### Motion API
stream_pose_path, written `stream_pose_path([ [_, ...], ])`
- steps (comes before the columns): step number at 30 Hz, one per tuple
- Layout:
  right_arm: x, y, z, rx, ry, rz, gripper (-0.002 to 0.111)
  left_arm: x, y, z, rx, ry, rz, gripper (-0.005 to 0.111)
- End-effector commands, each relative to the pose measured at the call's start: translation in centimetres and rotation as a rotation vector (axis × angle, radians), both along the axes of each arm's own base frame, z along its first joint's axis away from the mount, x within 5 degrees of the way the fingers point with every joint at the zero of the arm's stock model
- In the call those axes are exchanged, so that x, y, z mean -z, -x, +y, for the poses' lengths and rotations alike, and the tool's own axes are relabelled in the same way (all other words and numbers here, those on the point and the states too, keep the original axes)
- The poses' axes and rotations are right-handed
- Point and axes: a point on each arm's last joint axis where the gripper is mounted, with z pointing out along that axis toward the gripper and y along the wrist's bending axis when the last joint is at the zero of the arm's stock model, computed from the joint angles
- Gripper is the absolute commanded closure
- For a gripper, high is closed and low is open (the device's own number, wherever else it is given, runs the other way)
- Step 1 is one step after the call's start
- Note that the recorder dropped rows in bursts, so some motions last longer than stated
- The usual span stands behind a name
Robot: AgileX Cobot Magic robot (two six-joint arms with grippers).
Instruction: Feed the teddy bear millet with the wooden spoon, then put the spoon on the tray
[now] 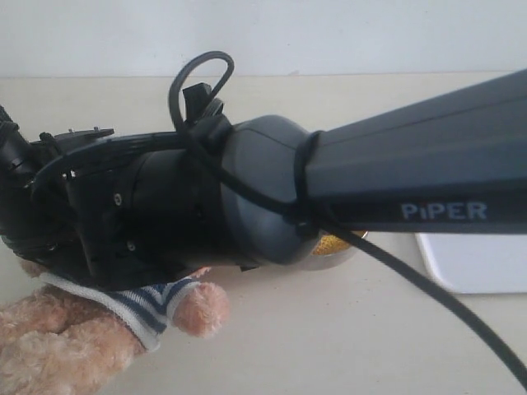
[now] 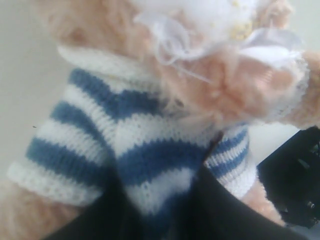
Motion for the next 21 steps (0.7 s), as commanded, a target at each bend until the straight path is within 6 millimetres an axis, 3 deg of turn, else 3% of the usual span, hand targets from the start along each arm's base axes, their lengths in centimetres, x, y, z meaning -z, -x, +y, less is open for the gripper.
stream_pose_path([
  [1,-0.35,0.01,-0.28,0.019,0.014,-0.020,0.109,-0.16,0.09,-0.08,0.010,0.006,0.008,0.103],
  [21,-1.02,0.49,0.48,-0.016,-0.011,-0.114,0.109,-0.19,0.06,-0.14,0.004,0.013,0.007,0.103],
])
